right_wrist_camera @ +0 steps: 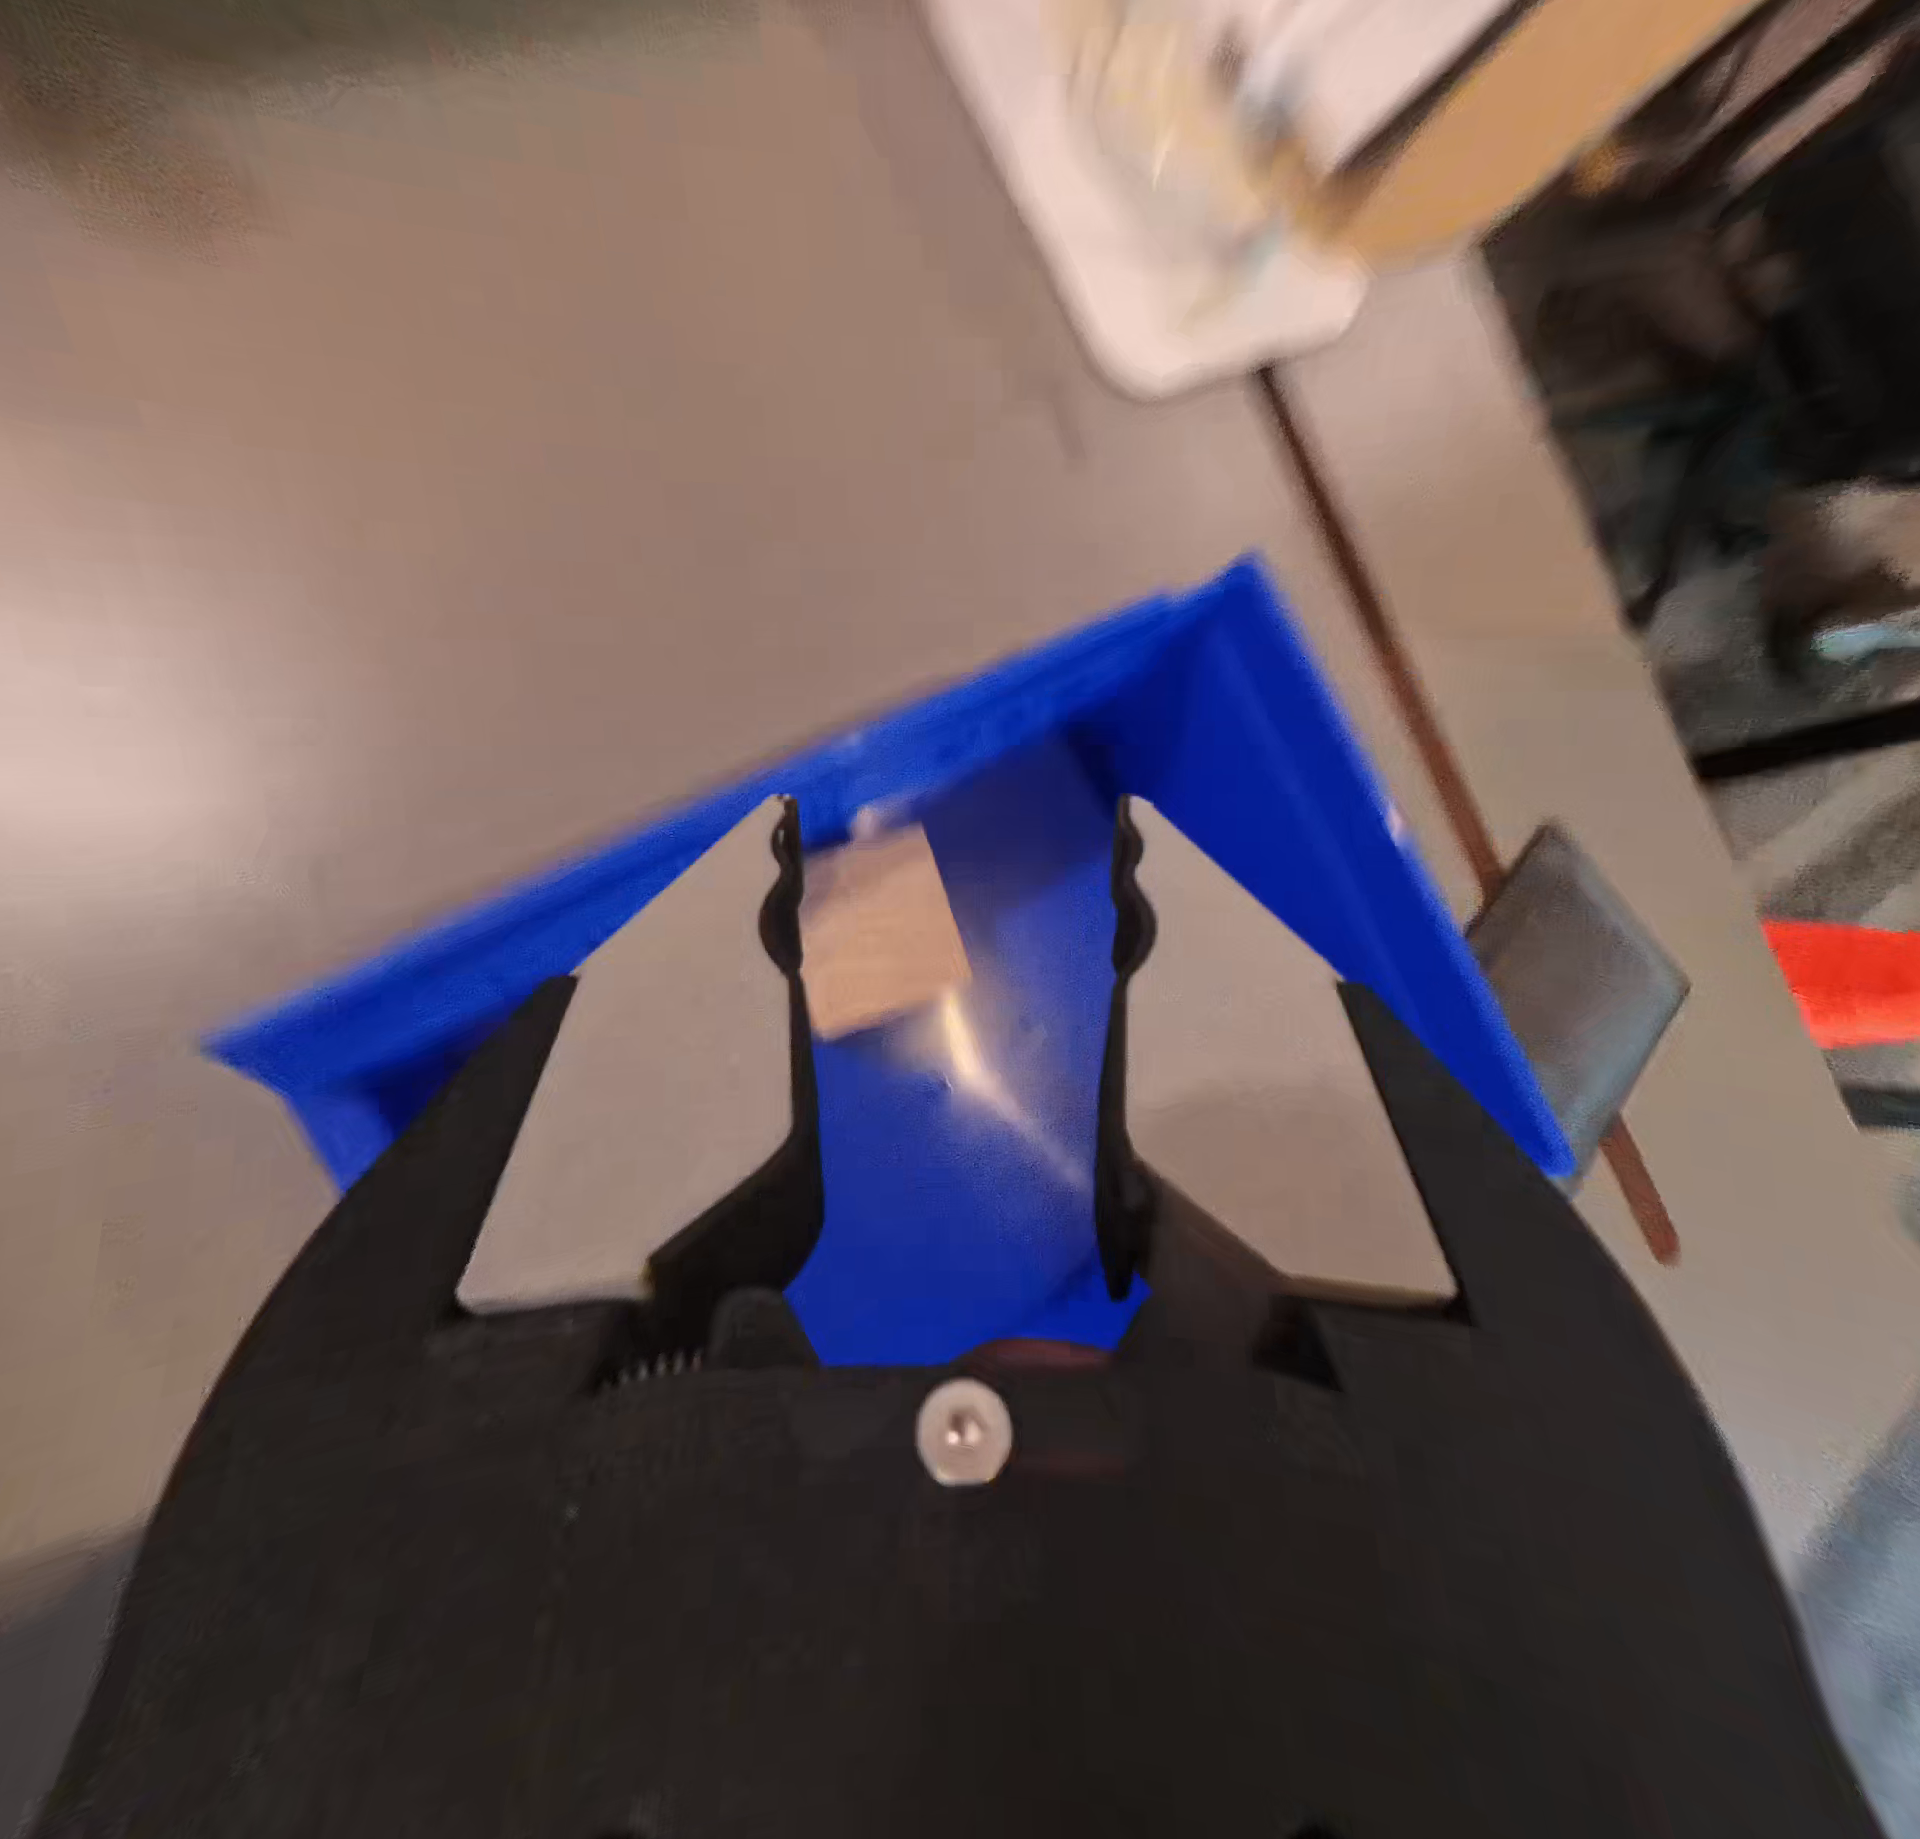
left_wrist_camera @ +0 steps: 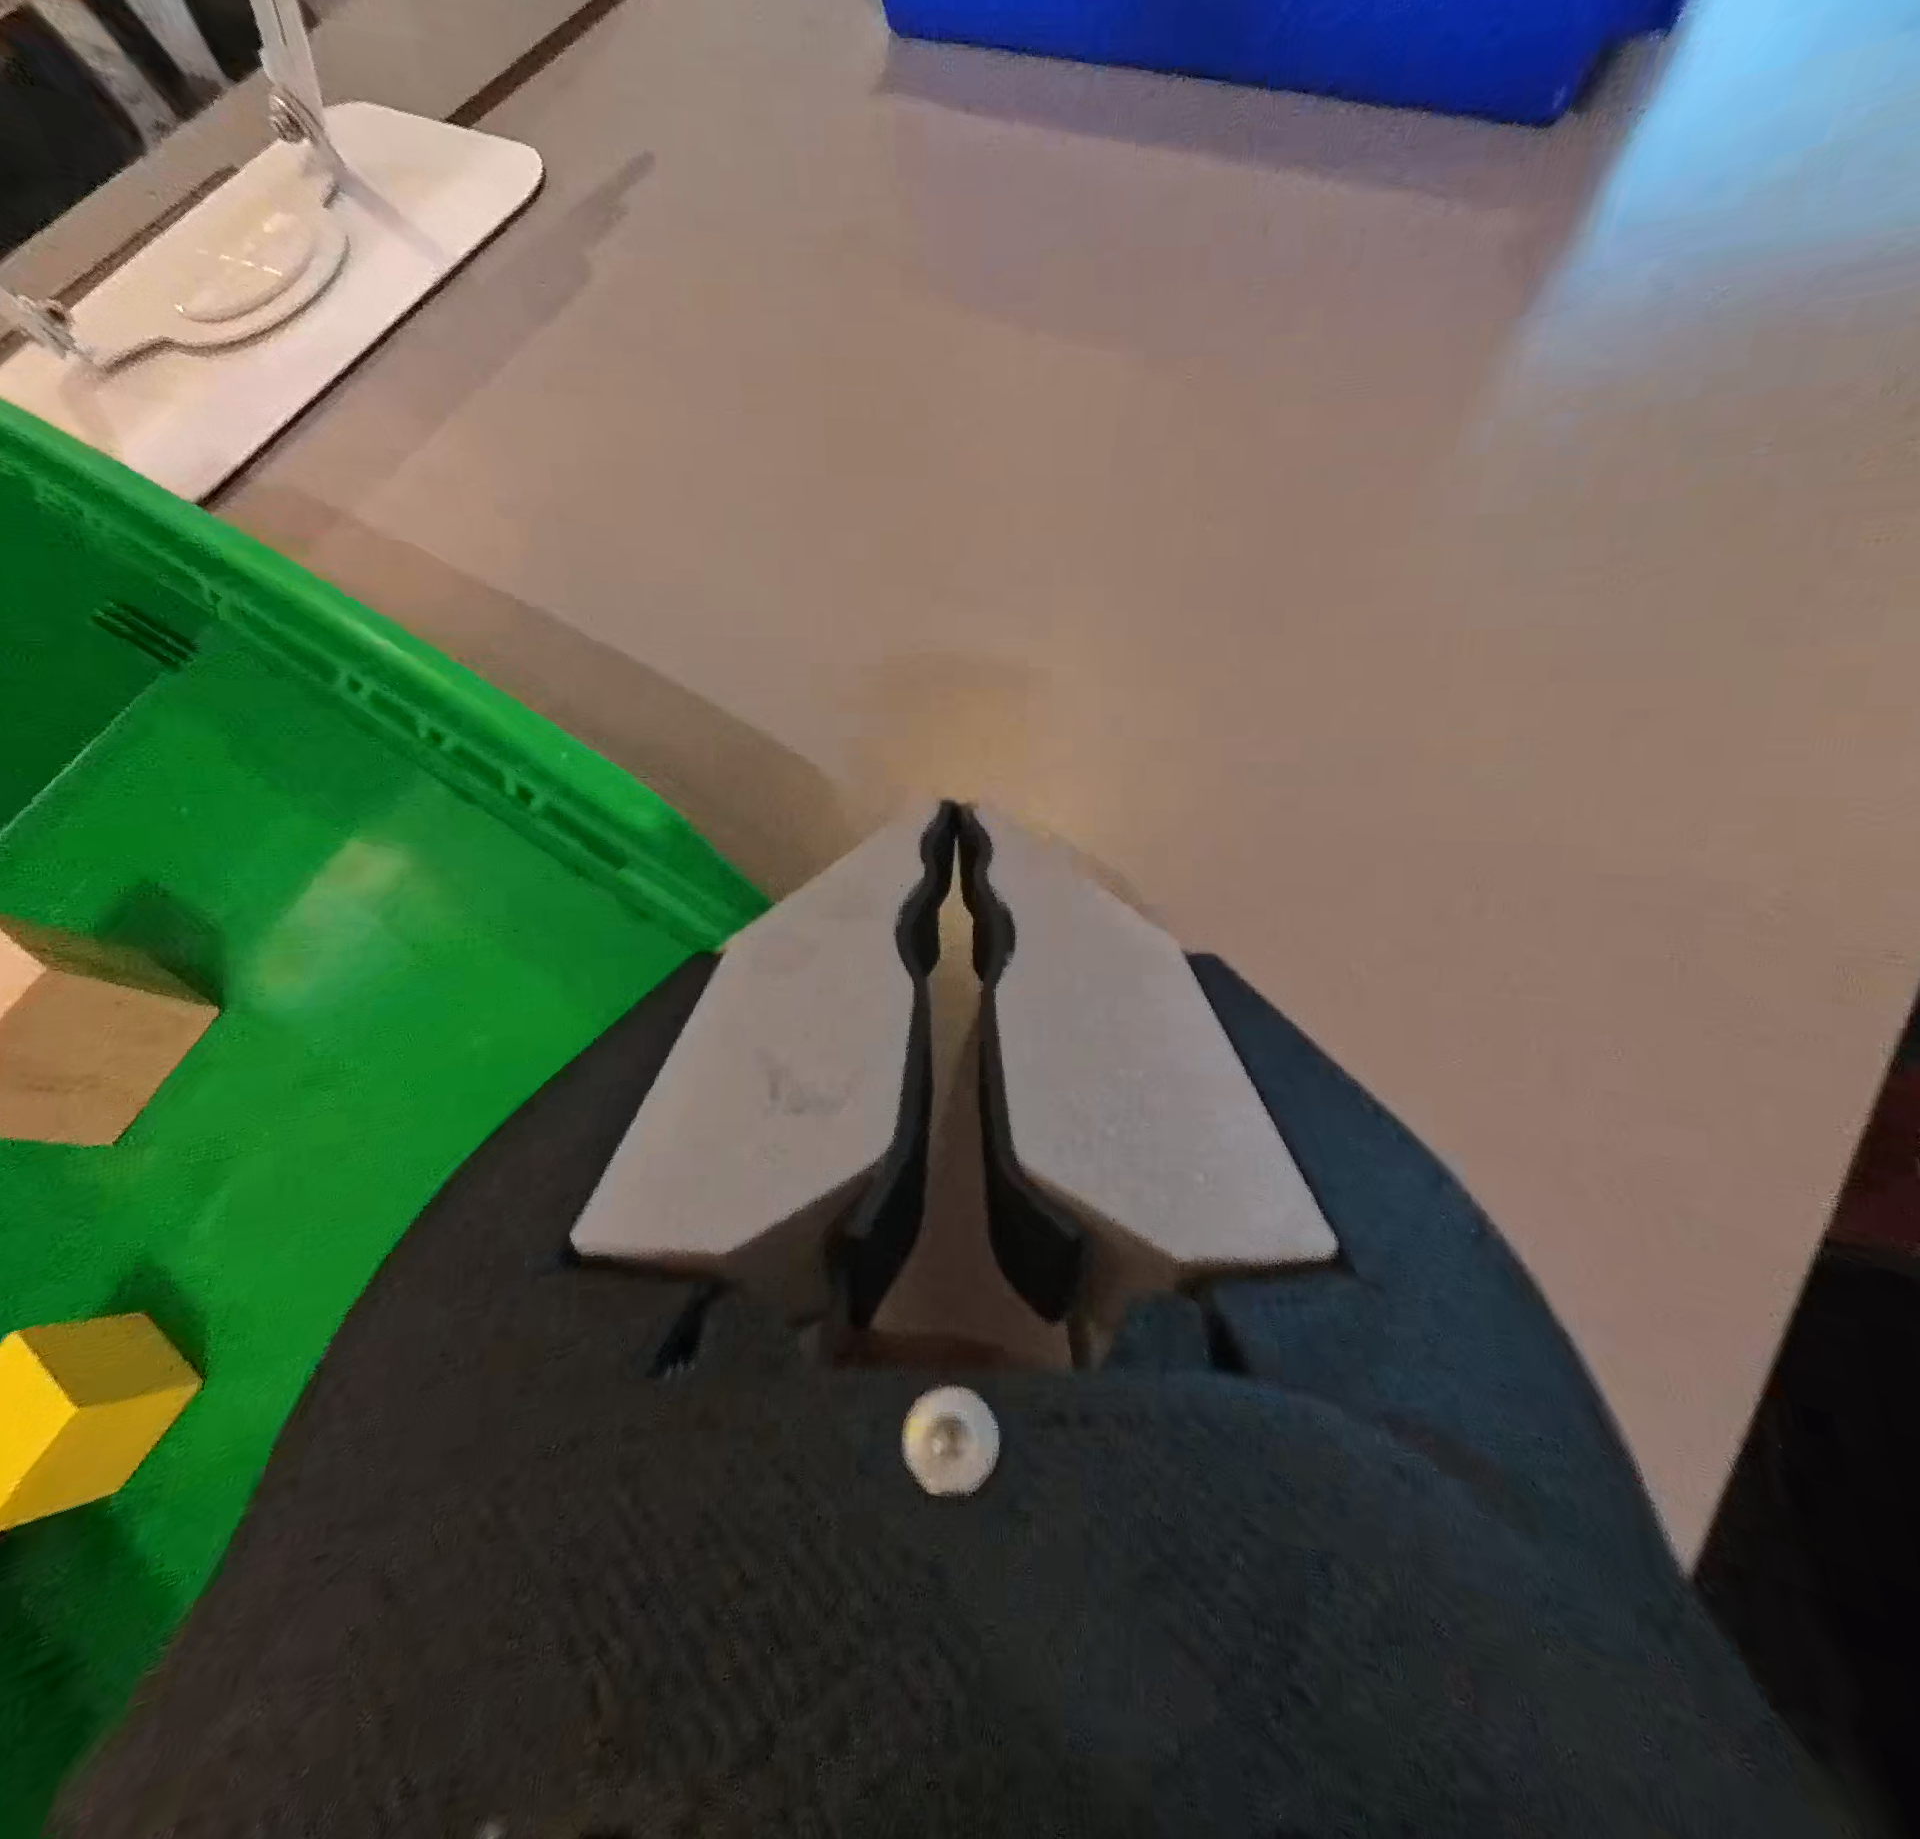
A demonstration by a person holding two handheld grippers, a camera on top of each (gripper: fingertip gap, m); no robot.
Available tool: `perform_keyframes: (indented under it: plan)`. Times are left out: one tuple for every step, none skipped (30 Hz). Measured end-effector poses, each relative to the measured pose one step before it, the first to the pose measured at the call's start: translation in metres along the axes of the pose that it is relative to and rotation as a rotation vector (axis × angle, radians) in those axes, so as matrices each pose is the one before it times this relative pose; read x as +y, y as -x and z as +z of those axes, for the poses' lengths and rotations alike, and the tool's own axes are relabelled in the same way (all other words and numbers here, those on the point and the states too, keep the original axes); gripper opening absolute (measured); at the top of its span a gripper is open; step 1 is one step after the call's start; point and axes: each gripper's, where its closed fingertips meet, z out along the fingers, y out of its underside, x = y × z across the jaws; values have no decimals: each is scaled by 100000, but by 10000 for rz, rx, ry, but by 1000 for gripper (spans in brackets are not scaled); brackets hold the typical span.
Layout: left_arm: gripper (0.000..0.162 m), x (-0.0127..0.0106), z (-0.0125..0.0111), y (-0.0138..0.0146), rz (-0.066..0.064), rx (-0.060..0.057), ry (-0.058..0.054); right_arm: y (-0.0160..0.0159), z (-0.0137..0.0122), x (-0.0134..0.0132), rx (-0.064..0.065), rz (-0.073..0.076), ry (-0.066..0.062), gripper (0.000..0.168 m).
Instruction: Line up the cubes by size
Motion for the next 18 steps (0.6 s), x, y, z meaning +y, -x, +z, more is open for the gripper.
perform_keyframes:
  plan:
    - [0,-46,-556,173,232,-103,58,868,-2009,-2422,-42,410,-1282,58]
    - [0,-292,-938,167,130,-49,-55,1558,-1664,-2567,-229,277,-1246,59]
    - [1,-616,-1154,162,88,18,-219,1848,-1081,-2414,-197,201,-1091,59]
    - [2,-728,-1252,231,129,48,-299,2527,-438,-1953,-535,119,-833,61]
    - [2,-841,-1201,368,188,67,-230,3090,185,-1403,-882,137,-574,64]
    - [9,-835,-1052,540,306,95,-86,2905,834,-980,-875,205,-482,65]
    - [15,-710,-890,842,392,39,33,2378,1346,-378,-733,261,-287,66]
    - [23,-559,-681,1409,266,-135,158,1965,1686,84,-680,264,-183,69]
    - [36,-229,-398,1950,1,-300,359,1614,1901,409,-670,222,-134,71]
    - [48,114,192,2436,-231,-370,587,1056,2002,672,-560,165,-99,71]
    - [51,382,490,2547,-381,-389,692,365,1956,975,-332,67,17,70]
    - [56,456,783,2163,-338,-227,675,-304,1812,1166,-41,-50,103,71]
    - [64,514,981,1535,-87,23,632,-766,1557,1208,167,-49,93,71]
    - [61,590,1082,1034,311,195,586,-635,1270,1208,22,76,83,71]
    - [58,724,1173,853,577,133,548,-298,967,1111,-258,259,33,69]
    - [58,917,1128,541,776,124,565,-143,603,1028,-390,445,16,68]
    - [57,934,1087,207,877,139,540,-148,300,947,-357,616,78,67]
    - [55,714,972,79,875,146,421,-183,34,774,-218,631,185,67]
